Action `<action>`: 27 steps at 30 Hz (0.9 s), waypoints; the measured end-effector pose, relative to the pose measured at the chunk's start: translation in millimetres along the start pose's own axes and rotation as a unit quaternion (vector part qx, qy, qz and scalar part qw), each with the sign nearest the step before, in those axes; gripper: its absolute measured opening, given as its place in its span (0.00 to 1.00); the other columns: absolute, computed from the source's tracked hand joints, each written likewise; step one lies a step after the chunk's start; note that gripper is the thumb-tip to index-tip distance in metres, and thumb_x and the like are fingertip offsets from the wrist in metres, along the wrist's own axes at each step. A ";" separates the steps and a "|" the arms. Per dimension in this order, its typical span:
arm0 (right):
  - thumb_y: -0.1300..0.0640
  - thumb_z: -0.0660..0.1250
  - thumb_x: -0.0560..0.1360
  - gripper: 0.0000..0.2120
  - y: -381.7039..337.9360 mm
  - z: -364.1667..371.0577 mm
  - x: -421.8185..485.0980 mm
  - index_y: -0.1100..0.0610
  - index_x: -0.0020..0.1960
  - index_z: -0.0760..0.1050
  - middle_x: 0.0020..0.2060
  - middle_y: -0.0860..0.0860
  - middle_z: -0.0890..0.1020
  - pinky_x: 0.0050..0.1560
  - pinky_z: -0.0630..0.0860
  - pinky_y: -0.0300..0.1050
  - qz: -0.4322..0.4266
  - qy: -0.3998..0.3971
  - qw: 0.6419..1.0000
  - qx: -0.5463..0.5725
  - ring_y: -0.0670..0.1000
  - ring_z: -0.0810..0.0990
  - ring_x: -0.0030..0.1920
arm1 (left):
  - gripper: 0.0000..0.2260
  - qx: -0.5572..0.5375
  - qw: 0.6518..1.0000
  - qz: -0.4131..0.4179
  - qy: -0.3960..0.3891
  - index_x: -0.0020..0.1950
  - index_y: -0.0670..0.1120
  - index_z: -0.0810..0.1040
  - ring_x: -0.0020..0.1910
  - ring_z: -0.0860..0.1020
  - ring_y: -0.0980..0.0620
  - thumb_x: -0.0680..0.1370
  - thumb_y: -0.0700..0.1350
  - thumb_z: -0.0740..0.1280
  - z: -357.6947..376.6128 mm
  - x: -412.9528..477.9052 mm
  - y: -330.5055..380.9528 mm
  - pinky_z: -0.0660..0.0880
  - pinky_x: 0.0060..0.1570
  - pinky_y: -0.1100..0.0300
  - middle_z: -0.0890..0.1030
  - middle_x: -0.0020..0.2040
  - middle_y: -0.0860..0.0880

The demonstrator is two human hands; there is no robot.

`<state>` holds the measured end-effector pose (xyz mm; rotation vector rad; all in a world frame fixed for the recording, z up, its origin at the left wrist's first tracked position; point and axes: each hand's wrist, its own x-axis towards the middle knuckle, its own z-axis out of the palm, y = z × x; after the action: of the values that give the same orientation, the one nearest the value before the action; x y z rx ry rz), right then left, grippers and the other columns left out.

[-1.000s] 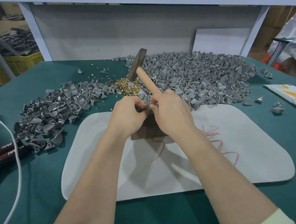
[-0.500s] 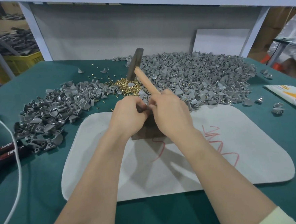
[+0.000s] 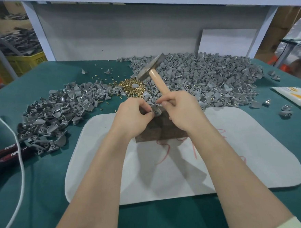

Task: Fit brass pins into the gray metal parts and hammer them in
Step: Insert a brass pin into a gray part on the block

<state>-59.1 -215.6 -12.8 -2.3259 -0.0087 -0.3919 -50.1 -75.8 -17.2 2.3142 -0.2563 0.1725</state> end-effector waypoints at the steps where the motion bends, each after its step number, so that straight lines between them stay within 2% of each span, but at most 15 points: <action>1: 0.60 0.63 0.77 0.11 1.5 -1.5 0.2 0.49 0.54 0.80 0.50 0.53 0.82 0.47 0.75 0.45 0.001 0.006 1.000 0.012 0.51 0.75 0.38 | 0.07 -0.010 1.000 -0.003 -0.001 0.37 0.52 0.76 0.45 0.77 0.52 0.74 0.45 0.71 -1.5 0.4 -0.7 0.67 0.43 0.63 0.79 0.39 0.53; 4: 0.58 0.63 0.77 0.17 9.3 -11.2 1.3 0.47 0.64 0.71 0.46 0.52 0.79 0.44 0.71 0.44 0.000 0.040 0.998 -0.053 0.53 0.74 0.41 | 0.03 -0.070 0.996 -0.036 0.036 0.41 0.48 0.79 0.49 0.77 0.51 0.74 0.45 0.71 -4.7 2.8 -2.6 0.70 0.48 0.60 0.80 0.43 0.51; 6: 0.52 0.64 0.76 0.18 15.2 -18.9 3.3 0.50 0.65 0.67 0.46 0.52 0.80 0.45 0.72 0.45 0.039 0.044 0.994 -0.093 0.55 0.77 0.43 | 0.03 -0.115 0.987 -0.064 0.091 0.42 0.48 0.78 0.51 0.78 0.49 0.75 0.46 0.70 -5.9 5.2 -3.8 0.74 0.53 0.55 0.81 0.46 0.48; 8: 0.48 0.65 0.76 0.15 18.5 -22.3 6.1 0.53 0.60 0.72 0.45 0.54 0.82 0.48 0.77 0.50 0.075 0.026 0.993 -0.092 0.58 0.80 0.44 | 0.05 -0.159 0.973 -0.089 0.140 0.40 0.50 0.76 0.51 0.78 0.49 0.75 0.46 0.69 -7.1 6.4 -4.1 0.74 0.55 0.53 0.81 0.46 0.49; 10: 0.47 0.65 0.75 0.10 19.6 -24.1 7.4 0.52 0.50 0.78 0.40 0.54 0.82 0.44 0.77 0.48 0.075 0.031 0.992 -0.097 0.58 0.80 0.41 | 0.07 -0.193 0.961 -0.101 0.170 0.38 0.51 0.75 0.49 0.77 0.51 0.76 0.46 0.69 -8.0 7.8 -5.0 0.73 0.53 0.56 0.80 0.43 0.52; 13: 0.49 0.63 0.77 0.12 27.1 -28.2 8.3 0.56 0.44 0.80 0.36 0.56 0.81 0.40 0.78 0.51 0.091 0.046 0.990 -0.097 0.59 0.81 0.38 | 0.05 -0.223 0.952 -0.113 0.178 0.41 0.49 0.76 0.45 0.75 0.54 0.76 0.46 0.69 -6.8 9.0 -6.5 0.69 0.47 0.62 0.77 0.40 0.56; 15: 0.50 0.62 0.78 0.13 36.9 -29.8 8.4 0.59 0.45 0.79 0.37 0.58 0.81 0.42 0.79 0.56 0.120 0.046 0.986 -0.105 0.61 0.81 0.38 | 0.04 -0.227 0.952 -0.114 0.170 0.41 0.49 0.76 0.45 0.75 0.55 0.76 0.45 0.69 -4.1 9.5 -6.2 0.67 0.46 0.63 0.77 0.41 0.56; 19: 0.50 0.68 0.74 0.11 51.2 -24.1 6.7 0.56 0.53 0.75 0.41 0.54 0.79 0.46 0.78 0.54 0.171 0.043 0.983 -0.057 0.57 0.79 0.42 | 0.06 -0.218 0.961 -0.105 0.134 0.40 0.52 0.74 0.48 0.77 0.52 0.76 0.45 0.69 1.1 9.0 -5.1 0.74 0.51 0.57 0.79 0.44 0.53; 21: 0.48 0.69 0.74 0.12 54.7 -22.8 7.4 0.54 0.53 0.74 0.42 0.52 0.77 0.45 0.76 0.50 0.169 0.047 0.980 -0.090 0.57 0.78 0.45 | 0.06 -0.216 0.962 -0.105 0.127 0.40 0.52 0.75 0.50 0.78 0.50 0.76 0.45 0.69 1.9 8.4 -5.1 0.74 0.54 0.54 0.80 0.46 0.51; 23: 0.45 0.67 0.74 0.13 55.6 -23.2 8.2 0.52 0.52 0.76 0.44 0.52 0.79 0.41 0.69 0.44 0.165 0.048 0.973 -0.151 0.56 0.76 0.45 | 0.06 -0.217 0.961 -0.106 0.133 0.39 0.52 0.74 0.50 0.78 0.50 0.75 0.45 0.69 1.0 8.2 -5.2 0.74 0.55 0.54 0.80 0.45 0.51; 25: 0.43 0.66 0.75 0.14 53.3 -23.0 8.3 0.51 0.54 0.77 0.49 0.54 0.80 0.41 0.68 0.44 0.163 0.051 0.969 -0.180 0.57 0.76 0.48 | 0.07 -0.217 0.959 -0.108 0.145 0.39 0.53 0.74 0.50 0.78 0.50 0.75 0.45 0.68 -0.2 8.9 -5.8 0.74 0.54 0.55 0.80 0.46 0.51; 27: 0.41 0.64 0.75 0.16 43.6 -21.5 8.3 0.51 0.56 0.78 0.53 0.56 0.78 0.47 0.70 0.46 0.128 0.090 0.971 -0.183 0.58 0.76 0.53 | 0.07 -0.217 0.957 -0.111 0.156 0.38 0.53 0.74 0.50 0.77 0.51 0.75 0.45 0.69 -0.5 9.9 -5.7 0.74 0.52 0.56 0.80 0.46 0.51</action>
<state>-51.9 -262.4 -26.5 -2.5986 0.4842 -0.5042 -39.1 -73.0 -18.9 1.8280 0.1187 0.3298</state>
